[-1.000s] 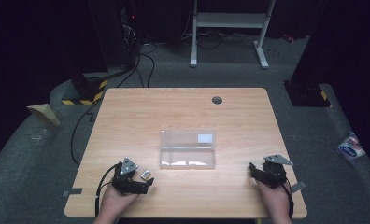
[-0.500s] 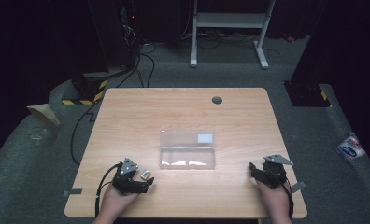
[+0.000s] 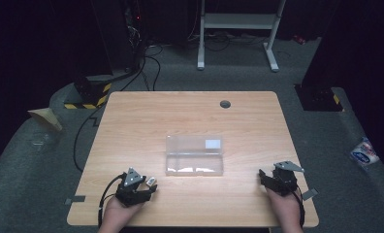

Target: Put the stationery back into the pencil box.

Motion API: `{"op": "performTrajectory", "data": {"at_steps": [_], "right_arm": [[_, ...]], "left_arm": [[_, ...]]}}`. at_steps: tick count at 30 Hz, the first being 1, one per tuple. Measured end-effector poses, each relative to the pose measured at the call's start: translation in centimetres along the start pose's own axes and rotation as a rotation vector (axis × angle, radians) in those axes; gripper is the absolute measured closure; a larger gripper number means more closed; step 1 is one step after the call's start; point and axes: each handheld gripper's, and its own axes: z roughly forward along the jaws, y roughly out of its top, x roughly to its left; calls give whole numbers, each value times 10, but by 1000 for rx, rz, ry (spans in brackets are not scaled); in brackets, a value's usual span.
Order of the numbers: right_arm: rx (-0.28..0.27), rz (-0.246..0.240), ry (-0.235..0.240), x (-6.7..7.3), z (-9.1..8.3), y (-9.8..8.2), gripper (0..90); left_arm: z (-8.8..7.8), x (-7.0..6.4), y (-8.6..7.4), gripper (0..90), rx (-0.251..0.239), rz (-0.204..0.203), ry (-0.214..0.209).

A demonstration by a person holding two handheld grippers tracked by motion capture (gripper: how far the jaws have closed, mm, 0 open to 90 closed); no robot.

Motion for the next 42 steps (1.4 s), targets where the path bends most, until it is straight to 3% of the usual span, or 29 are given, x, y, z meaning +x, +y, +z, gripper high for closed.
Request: {"op": "performTrajectory", "data": {"at_steps": [6,13,25,42], "right_arm": [[0,-1,2,0,0,0,324],[0,-3,1,0,0,0,324],[0,-2,0,0,0,0,325],[0,-3,-1,0,0,0,327]], "left_arm": [[-1,-3,-3,531,-12,70,20],[2,-1,-1,591,-36,28,15],[3,-1,-1,669,-38,31,26],[-2,0,3,678,-75,24,38]]}}
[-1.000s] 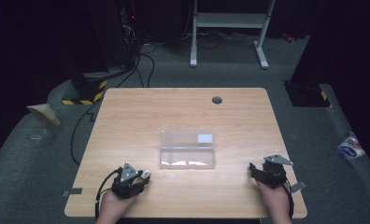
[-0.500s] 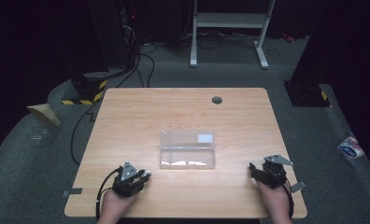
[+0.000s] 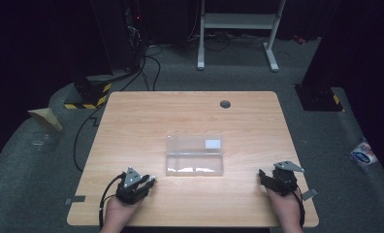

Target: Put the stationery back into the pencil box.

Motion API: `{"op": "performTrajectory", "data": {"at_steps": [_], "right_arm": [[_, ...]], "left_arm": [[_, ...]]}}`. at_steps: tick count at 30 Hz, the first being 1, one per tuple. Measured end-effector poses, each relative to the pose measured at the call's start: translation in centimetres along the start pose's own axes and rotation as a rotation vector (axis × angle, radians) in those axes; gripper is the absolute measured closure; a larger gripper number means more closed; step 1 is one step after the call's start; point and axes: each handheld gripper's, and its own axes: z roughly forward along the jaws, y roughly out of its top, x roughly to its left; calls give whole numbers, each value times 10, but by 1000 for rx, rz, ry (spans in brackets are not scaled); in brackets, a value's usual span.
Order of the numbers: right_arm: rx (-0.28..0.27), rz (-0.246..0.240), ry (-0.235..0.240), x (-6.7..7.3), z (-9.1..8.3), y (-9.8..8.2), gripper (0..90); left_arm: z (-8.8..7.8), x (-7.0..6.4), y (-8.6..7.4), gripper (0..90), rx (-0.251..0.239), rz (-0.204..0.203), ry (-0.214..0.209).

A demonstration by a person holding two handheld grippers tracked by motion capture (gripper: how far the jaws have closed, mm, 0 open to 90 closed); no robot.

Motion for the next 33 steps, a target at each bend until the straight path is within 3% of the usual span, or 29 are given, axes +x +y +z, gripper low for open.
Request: {"op": "performTrajectory", "data": {"at_steps": [10,21,33], "right_arm": [[1,1,2,0,0,0,326],[2,0,5,0,0,0,323],[2,0,5,0,0,0,323]], "left_arm": [[1,-1,6,679,-12,-23,12],[-2,-9,13,679,-73,-54,-21],[5,-19,24,680,-94,-14,-22]]}}
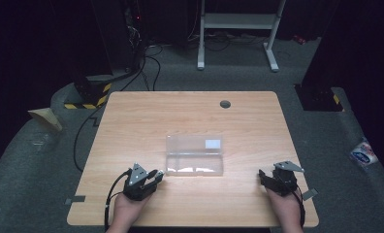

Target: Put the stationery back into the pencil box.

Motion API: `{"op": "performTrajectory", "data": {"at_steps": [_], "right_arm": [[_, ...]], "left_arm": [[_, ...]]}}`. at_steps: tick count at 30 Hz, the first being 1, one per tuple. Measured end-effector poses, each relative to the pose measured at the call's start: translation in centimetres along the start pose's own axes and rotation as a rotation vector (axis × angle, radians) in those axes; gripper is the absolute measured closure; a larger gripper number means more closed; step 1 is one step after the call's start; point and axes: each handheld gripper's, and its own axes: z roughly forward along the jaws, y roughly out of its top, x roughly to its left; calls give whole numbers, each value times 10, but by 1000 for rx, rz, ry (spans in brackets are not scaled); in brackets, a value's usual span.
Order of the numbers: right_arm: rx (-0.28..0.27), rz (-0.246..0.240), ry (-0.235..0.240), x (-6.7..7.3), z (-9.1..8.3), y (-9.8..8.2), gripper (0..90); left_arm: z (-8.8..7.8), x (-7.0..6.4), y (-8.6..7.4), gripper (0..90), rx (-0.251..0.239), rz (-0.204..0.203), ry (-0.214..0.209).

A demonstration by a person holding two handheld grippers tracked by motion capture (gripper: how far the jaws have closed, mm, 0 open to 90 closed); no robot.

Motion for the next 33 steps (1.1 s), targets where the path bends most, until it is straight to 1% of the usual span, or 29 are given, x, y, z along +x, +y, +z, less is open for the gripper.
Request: {"op": "performTrajectory", "data": {"at_steps": [1,4,5,6,9,11,12,17,19,21,24,25,27,33], "right_arm": [[0,0,0,0,0,0,323],[0,0,0,0,0,0,323],[0,0,0,0,0,0,323],[0,0,0,0,0,0,323],[-2,-7,0,0,0,0,325],[-2,-7,0,0,0,0,325],[-2,-7,0,0,0,0,325],[-2,-7,0,0,0,0,324],[-2,-7,0,0,0,0,324],[-2,-7,0,0,0,0,325],[-2,-4,3,0,0,0,328],[-1,-1,4,0,0,0,327],[-3,-7,4,0,0,0,328],[-3,-9,2,0,0,0,328]], "left_arm": [[0,0,0,680,-4,9,5],[2,0,2,680,-17,-3,-3],[3,0,3,680,-21,1,0],[4,0,3,680,-26,-11,-1],[9,1,5,680,-25,-15,-4],[12,2,6,680,-35,-22,-3],[14,2,6,680,-36,-32,-5],[18,1,11,680,-38,-28,7],[19,0,13,680,-46,-41,6],[21,0,16,680,-47,-30,5],[23,-2,19,680,-45,-30,-7],[24,-2,20,680,-47,-24,-8],[26,-3,23,680,-35,-2,-8],[31,-3,34,680,-42,14,-6]]}}
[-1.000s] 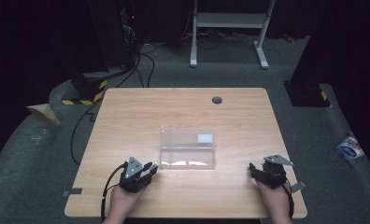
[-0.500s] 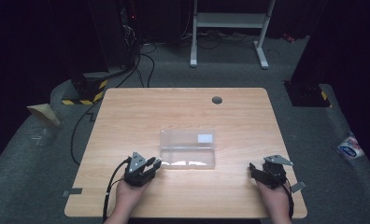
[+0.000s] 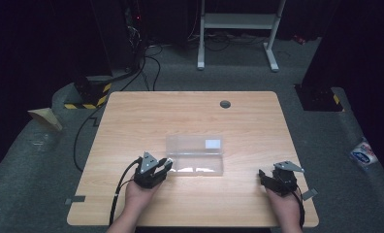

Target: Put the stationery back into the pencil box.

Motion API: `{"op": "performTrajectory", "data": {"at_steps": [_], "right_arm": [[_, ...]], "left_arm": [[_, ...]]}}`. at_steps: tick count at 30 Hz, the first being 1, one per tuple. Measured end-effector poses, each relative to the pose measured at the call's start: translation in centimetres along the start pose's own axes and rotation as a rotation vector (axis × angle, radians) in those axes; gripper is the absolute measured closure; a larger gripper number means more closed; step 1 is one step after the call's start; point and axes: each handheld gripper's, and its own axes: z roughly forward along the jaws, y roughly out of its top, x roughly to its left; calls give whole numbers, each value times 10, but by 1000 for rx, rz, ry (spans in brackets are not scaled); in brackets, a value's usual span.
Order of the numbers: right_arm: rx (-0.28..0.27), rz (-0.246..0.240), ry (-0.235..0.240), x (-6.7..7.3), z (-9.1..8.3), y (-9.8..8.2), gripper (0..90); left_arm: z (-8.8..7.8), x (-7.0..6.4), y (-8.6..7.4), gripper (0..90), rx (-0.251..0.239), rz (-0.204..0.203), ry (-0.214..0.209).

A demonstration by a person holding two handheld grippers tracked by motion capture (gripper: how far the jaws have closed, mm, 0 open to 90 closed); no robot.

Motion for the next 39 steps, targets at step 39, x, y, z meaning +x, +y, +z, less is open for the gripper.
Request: {"op": "performTrajectory", "data": {"at_steps": [39], "right_arm": [[1,5,-1,1,-1,0,330]], "left_arm": [[29,2,-5,679,61,26,60]]}}
